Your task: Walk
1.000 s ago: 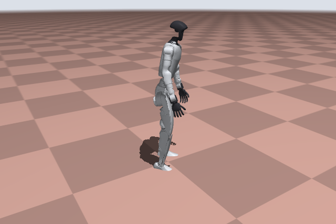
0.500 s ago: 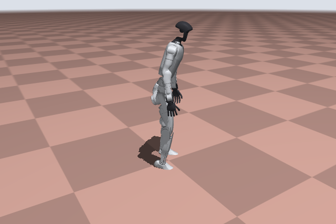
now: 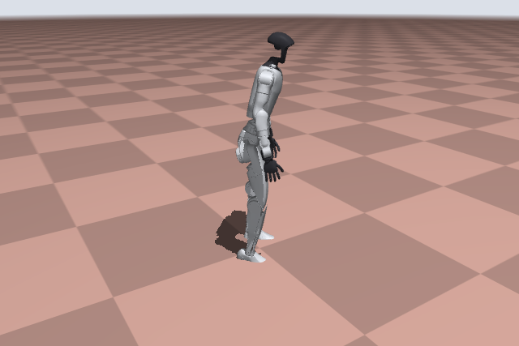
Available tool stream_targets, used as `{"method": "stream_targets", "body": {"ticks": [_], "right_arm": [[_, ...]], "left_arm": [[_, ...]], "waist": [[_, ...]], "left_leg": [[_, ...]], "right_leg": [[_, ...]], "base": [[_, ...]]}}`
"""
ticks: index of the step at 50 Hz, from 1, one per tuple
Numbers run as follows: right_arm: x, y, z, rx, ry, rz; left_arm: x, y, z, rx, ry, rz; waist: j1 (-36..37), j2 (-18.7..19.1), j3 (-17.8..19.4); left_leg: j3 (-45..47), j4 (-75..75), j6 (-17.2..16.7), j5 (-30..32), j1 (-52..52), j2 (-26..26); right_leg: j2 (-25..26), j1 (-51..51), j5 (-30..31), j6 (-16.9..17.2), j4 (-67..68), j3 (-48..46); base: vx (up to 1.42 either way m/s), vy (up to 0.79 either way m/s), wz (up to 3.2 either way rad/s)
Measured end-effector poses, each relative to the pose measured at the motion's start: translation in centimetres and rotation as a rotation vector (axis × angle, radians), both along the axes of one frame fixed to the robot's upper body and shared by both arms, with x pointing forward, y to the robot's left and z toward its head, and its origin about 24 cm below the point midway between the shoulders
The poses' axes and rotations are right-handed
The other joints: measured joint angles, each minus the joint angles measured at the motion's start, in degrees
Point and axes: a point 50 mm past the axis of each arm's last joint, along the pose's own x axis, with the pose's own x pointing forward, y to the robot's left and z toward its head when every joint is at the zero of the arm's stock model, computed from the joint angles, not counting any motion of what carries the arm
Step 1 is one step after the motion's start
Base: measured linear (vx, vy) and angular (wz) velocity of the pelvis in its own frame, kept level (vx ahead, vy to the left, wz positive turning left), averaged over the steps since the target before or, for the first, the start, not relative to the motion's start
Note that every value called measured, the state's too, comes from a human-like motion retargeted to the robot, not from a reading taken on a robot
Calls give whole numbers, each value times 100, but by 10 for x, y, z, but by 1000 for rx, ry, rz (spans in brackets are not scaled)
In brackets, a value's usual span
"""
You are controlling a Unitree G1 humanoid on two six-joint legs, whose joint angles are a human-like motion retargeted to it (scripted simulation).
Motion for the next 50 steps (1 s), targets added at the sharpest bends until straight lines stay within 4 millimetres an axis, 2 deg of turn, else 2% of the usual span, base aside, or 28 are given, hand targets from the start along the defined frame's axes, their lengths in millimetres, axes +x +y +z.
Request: {"method": "stream_targets", "body": {"ticks": [6,16,18,20,21,23,27,30,32,40,42,45,50], "right_arm": [[-1,6,-2,-7,8,32],[2,14,-3,-35,8,86],[16,9,3,-42,-13,95],[9,15,0,-46,-10,102],[19,11,4,-49,-26,105],[30,8,10,-52,-49,109],[40,10,14,-48,-79,117],[44,13,16,-41,-93,121],[46,14,17,-36,-98,123],[40,11,15,-10,-87,91],[25,17,7,3,-61,73],[32,8,11,14,-65,45],[24,4,8,31,-40,-7]], "left_arm": [[-4,-6,-1,-13,3,-17],[-10,-15,-4,-26,10,-13],[-3,-7,-2,-17,5,-3],[-15,-11,-4,-14,25,11],[-8,-5,-3,-7,15,17],[-2,-1,-1,0,4,30],[-2,2,0,6,-3,61],[-2,4,0,10,-8,84],[-2,6,1,14,-15,101],[2,13,4,32,-52,145],[-10,10,3,36,-40,151],[2,16,6,41,-62,149],[1,17,5,28,-56,164]], "waist": [[23,18,-172],[30,-7,-98],[24,34,181],[-14,-31,125],[-25,3,294],[-51,40,534],[-145,62,765],[-323,63,893],[-408,93,981],[-510,301,1227],[-459,315,987],[-450,391,1305],[-477,408,1559]], "left_leg": [[53,-174,65,-19,-16,-29],[124,-233,166,-167,54,-72],[93,-117,160,-283,176,-20],[134,-91,200,-296,87,-92],[107,-36,195,-359,144,-57],[87,57,201,-444,198,-26],[83,164,210,-515,114,-35],[-11,230,180,-524,-8,-116],[-75,280,131,-538,-74,-124],[-353,444,-21,-691,-170,-3],[-375,605,-14,-818,-410,36],[-522,685,4,-1071,-115,77],[-681,902,-26,-1313,339,52]], "right_leg": [[-21,-50,32,42,-105,-20],[-65,18,191,162,-187,-40],[-24,241,298,184,-284,-92],[-113,8,284,193,13,-65],[-91,99,372,193,-9,-114],[-99,125,595,182,86,-195],[-222,-311,1242,10,636,-413],[-92,-706,1218,193,853,-139],[4,-918,1268,193,893,-94],[431,-1365,1915,193,-37,-158],[522,-1646,2188,193,-292,-159],[566,-1519,2488,193,-482,-266],[466,-1731,2488,193,492,-332]], "base": [[0,2,-1],[0,7,0],[0,8,6],[-1,8,8],[0,9,10],[1,9,9],[1,7,14],[4,3,48],[7,1,45],[12,0,33],[18,-2,21],[22,-2,49],[30,-5,62]]}}
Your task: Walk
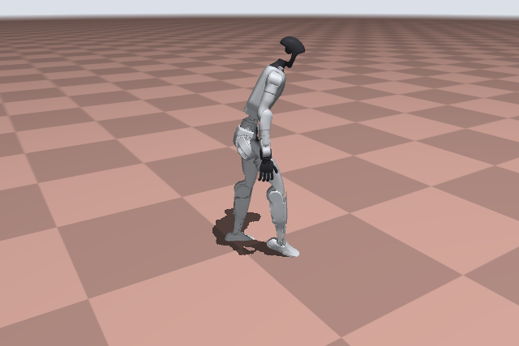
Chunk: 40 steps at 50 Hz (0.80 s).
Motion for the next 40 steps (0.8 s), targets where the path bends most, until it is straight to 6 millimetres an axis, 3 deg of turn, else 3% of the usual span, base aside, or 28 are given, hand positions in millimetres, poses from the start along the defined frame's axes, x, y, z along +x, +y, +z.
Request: {"method": "stream_targets", "body": {"ticks": [5,15,20,23,28,33,40], "right_arm": [[-8,-6,-3,18,23,-59],[-22,-8,-9,24,49,-159],[-14,-8,-5,-11,1,-171],[-1,-8,1,-39,-53,-171],[13,-8,9,-77,-119,-167],[28,-5,16,-76,-162,-144],[32,-2,20,-113,-191,-49]], "left_arm": [[2,-4,-1,-21,-7,7],[10,-20,-2,-51,-36,18],[5,-29,-5,-69,-21,26],[5,-31,-5,-83,-16,29],[6,-31,-4,-96,-25,13],[14,-31,-2,-107,-54,-30],[3,-40,-5,-119,-13,-135]], "waist": [[-10,14,98],[128,96,-156],[122,180,-198],[178,241,-49],[484,211,1],[718,-13,158],[926,-71,44]], "left_leg": [[72,33,2,-34,429,27],[181,1067,-139,-259,517,278],[405,2833,-124,130,110,644],[451,4035,-6,206,-194,980],[510,5047,294,-346,-1047,1309],[594,3773,274,-579,-1695,969],[472,1016,-333,1237,-2341,487]], "right_leg": [[-33,9,0,0,222,27],[39,278,-99,0,-387,140],[42,653,-802,0,-195,353],[183,1041,-1415,-246,-74,300],[458,1638,-2210,-515,-221,230],[418,2420,-2569,-473,-739,318],[409,3015,-3523,-714,-725,320]], "base": [[34,-8,46],[40,-13,12],[43,-13,10],[42,-16,-5],[45,-15,-16],[51,-8,7],[55,-4,2]]}}
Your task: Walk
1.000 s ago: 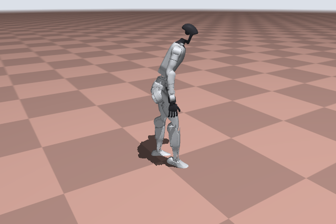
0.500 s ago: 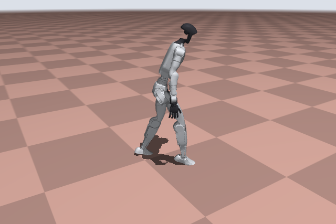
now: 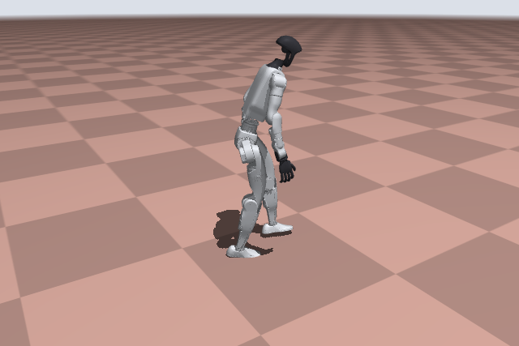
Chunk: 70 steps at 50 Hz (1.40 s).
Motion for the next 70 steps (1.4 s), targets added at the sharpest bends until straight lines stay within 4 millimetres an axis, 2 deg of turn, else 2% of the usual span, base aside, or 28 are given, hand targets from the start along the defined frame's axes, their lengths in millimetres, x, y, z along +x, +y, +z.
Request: {"method": "stream_targets", "body": {"ticks": [5,7,9,10,13,15,17,20,21,23,25,28,31,33,35,38,40,42,45,49,52,55,57,60,63,65,67,70], "right_arm": [[-5,3,-3,-38,4,47],[-9,3,-5,-35,16,46],[-11,2,-6,-20,31,41],[-10,2,-6,-7,36,39],[-14,4,-8,24,61,43],[-15,6,-9,41,71,51],[-14,9,-10,51,80,66],[-11,13,-10,63,92,89],[-12,14,-11,66,101,92],[-17,16,-14,68,122,97],[-23,15,-17,66,145,100],[-29,12,-20,59,167,86],[-43,9,-26,54,192,51],[-48,6,-27,47,197,21],[-50,0,-27,33,187,-6],[-41,-4,-22,14,148,-33],[-37,-3,-20,-3,127,-38],[-32,-1,-18,-6,112,-33],[-30,3,-18,-4,104,-24],[-39,-1,-21,-22,121,-24],[-50,-5,-24,-43,143,-39],[-67,-5,-30,-52,178,-62],[-73,-6,-32,-44,197,-74],[-75,-4,-34,-16,217,-76],[-76,2,-35,7,227,-55],[-70,5,-34,24,224,-36],[-68,7,-34,41,223,-29],[-67,10,-34,66,225,-37]], "left_arm": [[-18,-7,-5,-18,55,-23],[-24,-9,-7,-31,80,-20],[-27,-10,-8,-45,102,-21],[-26,-9,-8,-52,108,-21],[-29,-8,-9,-55,124,-17],[-29,-6,-8,-47,128,-15],[-27,-2,-8,-35,126,-7],[-17,4,-6,-18,107,10],[-16,6,-6,-11,100,13],[-11,9,-4,5,83,14],[-6,11,-3,19,62,11],[7,17,1,47,17,6],[14,19,5,64,-28,-1],[21,16,8,61,-63,-5],[29,11,11,56,-96,-15],[48,9,17,69,-138,-44],[55,7,19,77,-152,-71],[62,5,21,73,-159,-95],[62,2,20,62,-150,-122],[49,1,14,58,-106,-152],[30,2,8,51,-47,-147],[0,2,-1,38,37,-120],[-14,3,-4,24,86,-99],[-28,6,-7,7,137,-72],[-36,9,-8,13,169,-58],[-31,14,-7,23,163,-46],[-24,20,-5,42,141,-35],[-8,31,1,89,74,-30]], "waist": [[150,-87,-255],[151,-198,-307],[93,-361,-231],[53,-477,-87],[-198,-676,-68],[-344,-730,-52],[-489,-707,-26],[-721,-544,65],[-794,-467,60],[-914,-304,31],[-976,-146,-2],[-958,79,33],[-904,197,-63],[-814,303,-37],[-709,365,27],[-569,325,378],[-456,248,501],[-332,129,605],[-130,6,670],[-12,-95,575],[25,-144,423],[14,-216,126],[-51,-336,60],[-208,-540,177],[-402,-593,181],[-544,-556,258],[-706,-505,269],[-870,-422,224]], "left_leg": [[-167,49,-59,496,-489,-154],[-147,357,31,494,-535,-293],[-52,602,197,345,-361,-508],[39,666,307,222,-134,-653],[158,902,644,-366,191,-995],[179,946,773,-716,451,-1143],[157,792,793,-888,793,-1200],[70,183,698,-829,1495,-1150],[35,32,650,-809,1689,-1095],[-61,-185,530,-747,2013,-970],[-185,-201,370,-663,2233,-825],[-332,422,80,-767,2357,-423],[-412,1600,-24,-1077,2201,-140],[-464,2653,-2,-1340,2039,38],[-522,3672,56,-1514,1846,101],[-621,4956,207,-1773,1526,238],[-569,5383,397,-1999,1140,325],[-475,5149,553,-2176,762,313],[-333,3974,598,-2211,338,224],[-229,1477,349,-1256,173,-194],[-269,189,205,-446,253,-531],[-284,383,279,-240,100,-756],[-223,609,474,-408,234,-953],[-106,940,779,-917,685,-1261],[-29,1092,930,-1395,1134,-1350],[-14,882,964,-1565,1623,-1314],[-2,602,976,-1718,2105,-1251],[-58,203,958,-1970,2741,-1160]], "right_leg": [[-64,26,-752,-217,727,26],[-185,-16,-795,-142,1175,81],[-372,-34,-591,49,1802,178],[-506,3,-392,193,2202,248],[-816,-489,397,554,3596,258],[-1062,-948,537,534,4336,132],[-1288,-1411,332,361,4525,-32],[-1426,-1926,182,188,3755,-246],[-1378,-2037,318,223,3264,-265],[-1200,-2194,803,396,2211,-228],[-932,-2205,1558,675,1174,-80],[-324,-1967,2627,714,91,-33],[73,-1897,2911,714,-51,35],[230,-1741,2712,714,17,91],[251,-1623,2100,651,323,168],[270,-1437,571,17,1183,-99],[236,-1318,-36,-196,1516,-178],[161,-1083,-281,-225,1503,-173],[73,-663,-400,-194,1236,-135],[-108,-153,-601,-97,957,-86],[-197,74,-784,-27,1177,40],[-322,16,-843,67,1868,146],[-510,-78,-519,232,2599,205],[-769,-352,52,538,3873,346],[-1050,-886,-114,412,4465,208],[-1160,-1150,-273,311,4194,86],[-1191,-1351,-187,353,3462,19],[-1081,-1516,383,648,2028,76]], "base": [[64,2,-10],[69,6,3],[69,7,19],[68,8,35],[67,7,41],[66,7,27],[67,5,19],[69,2,19],[70,-1,20],[70,-4,15],[70,-9,4],[69,-23,-7],[69,-19,-6],[67,-2,-15],[65,3,-8],[66,-9,10],[67,-9,13],[69,-6,15],[74,-3,9],[78,1,19],[80,4,3],[79,6,-10],[76,7,-3],[71,7,0],[68,7,-9],[67,7,-11],[68,5,-5],[67,0,-9]]}}
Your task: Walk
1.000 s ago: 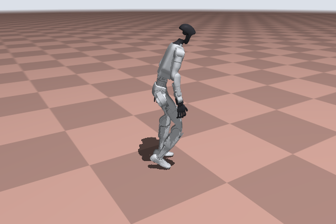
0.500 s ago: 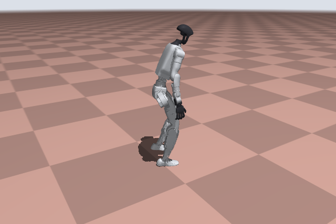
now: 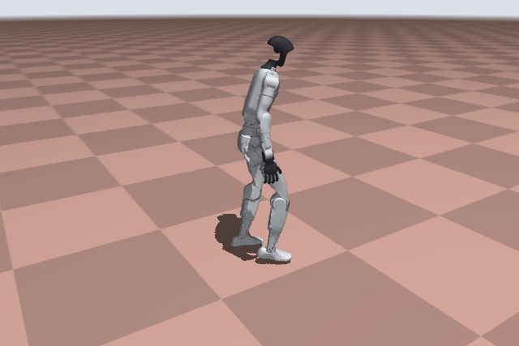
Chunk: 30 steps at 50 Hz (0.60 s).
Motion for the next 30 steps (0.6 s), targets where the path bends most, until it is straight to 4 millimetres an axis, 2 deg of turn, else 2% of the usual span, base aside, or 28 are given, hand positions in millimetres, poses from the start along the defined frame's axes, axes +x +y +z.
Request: {"method": "stream_targets", "body": {"ticks": [3,7,10,12,15,18,20,23,25,30], "right_arm": [[1,2,0,5,0,-11],[-2,1,-2,-13,10,-45],[0,-3,-1,-38,5,-74],[5,-5,1,-57,-13,-90],[18,-7,6,-85,-55,-110],[35,-6,13,-99,-107,-126],[46,-4,17,-98,-138,-128],[57,-2,23,-85,-175,-116],[62,0,25,-72,-192,-101],[62,7,26,-38,-202,-56]], "left_arm": [[27,14,12,60,-107,-6],[63,17,29,105,-265,-26],[88,7,43,110,-384,-64],[104,-3,53,103,-458,-104],[122,-18,67,96,-546,-175],[133,-31,74,91,-582,-246],[134,-37,72,87,-573,-288],[122,-42,60,87,-500,-333],[109,-43,48,87,-426,-354],[64,-41,18,77,-205,-380]], "waist": [[31,117,-75],[201,258,-239],[360,406,-243],[461,465,-235],[662,504,-220],[854,424,-200],[947,330,-177],[982,174,-205],[950,88,-274],[784,24,-583]], "left_leg": [[-174,-104,-112,-293,465,221],[-449,643,-264,-714,693,422],[-613,1799,-421,-689,606,555],[-571,2721,-414,-644,379,704],[-430,3802,-307,-723,-95,1005],[-255,3847,-115,-1041,-509,1132],[-170,3270,-31,-1183,-621,1072],[-156,1792,-3,-959,-481,797],[-182,875,-9,-628,-283,614],[-51,257,105,-482,95,514]], "right_leg": [[382,116,908,66,-1306,24],[628,359,1420,66,-1525,-50],[678,700,1191,66,-1335,-122],[661,873,764,-79,-1124,-250],[731,1095,136,-408,-912,-498],[735,1352,-219,-505,-996,-604],[708,1579,-314,-491,-1190,-608],[642,1914,-361,-398,-1475,-526],[619,2083,-406,-336,-1591,-418],[653,2309,-715,-321,-1560,-121]], "base": [[64,-15,-21],[59,-14,-10],[50,-6,5],[44,-8,11],[41,-12,-2],[39,-7,-12],[39,-2,-21],[38,3,-32],[36,7,-46],[32,10,-54]]}}
